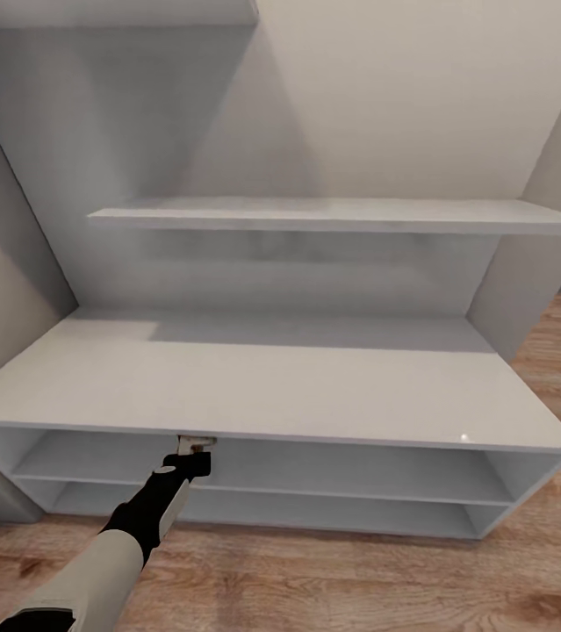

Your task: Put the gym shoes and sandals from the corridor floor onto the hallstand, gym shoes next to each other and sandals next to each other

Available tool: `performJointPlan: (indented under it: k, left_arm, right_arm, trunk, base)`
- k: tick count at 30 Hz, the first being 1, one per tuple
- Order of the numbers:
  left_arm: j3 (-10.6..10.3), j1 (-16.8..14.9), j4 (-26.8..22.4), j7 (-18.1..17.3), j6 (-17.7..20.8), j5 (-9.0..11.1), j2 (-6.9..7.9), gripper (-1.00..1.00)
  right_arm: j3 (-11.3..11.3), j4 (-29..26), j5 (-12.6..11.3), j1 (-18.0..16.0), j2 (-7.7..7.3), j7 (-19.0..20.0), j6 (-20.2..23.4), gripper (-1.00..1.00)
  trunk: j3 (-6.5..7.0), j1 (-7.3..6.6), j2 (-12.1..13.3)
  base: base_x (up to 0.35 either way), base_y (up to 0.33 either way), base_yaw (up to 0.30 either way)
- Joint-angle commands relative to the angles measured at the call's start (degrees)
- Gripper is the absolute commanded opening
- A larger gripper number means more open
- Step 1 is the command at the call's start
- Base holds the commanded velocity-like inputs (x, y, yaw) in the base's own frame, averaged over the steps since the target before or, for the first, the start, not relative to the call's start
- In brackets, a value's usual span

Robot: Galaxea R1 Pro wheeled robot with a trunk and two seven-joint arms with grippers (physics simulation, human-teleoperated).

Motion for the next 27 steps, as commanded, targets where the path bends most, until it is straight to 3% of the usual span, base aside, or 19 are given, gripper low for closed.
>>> performJointPlan:
  k: [1, 24, 25, 27]
  left_arm:
    - [0.1, 0.0, -0.1, 0.1, 0.4, -0.1, -0.03, -1.0]
    - [-0.1, 0.0, -0.1, 0.0, 0.9, -0.1, -0.02, -1.0]
    - [-0.2, 0.0, 0.0, 0.0, 1.1, -0.1, -0.04, 1.0]
    - [-0.2, -0.1, 0.0, 0.0, 1.2, -0.2, -0.16, 1.0]
  right_arm:
    - [0.0, -0.1, -0.5, 0.0, 0.0, -0.2, 0.2, -1.0]
    - [0.0, -0.1, -0.5, 0.0, 0.0, -0.2, 0.2, -1.0]
    - [0.0, -0.1, -0.5, 0.0, 0.0, -0.2, 0.2, -1.0]
    - [0.0, -0.1, -0.5, 0.0, 0.0, -0.2, 0.2, -1.0]
  trunk:
    - [-0.05, 0.0, 0.0]
    - [-0.05, 0.0, 0.0]
    - [-0.05, 0.0, 0.0]
    - [-0.05, 0.0, 0.0]
  base:
    - [0.036, 0.0, 0.0]
    - [0.029, 0.0, 0.0]
    - [0.0, 0.0, 0.0]
    - [0.0, 0.0, 0.0]
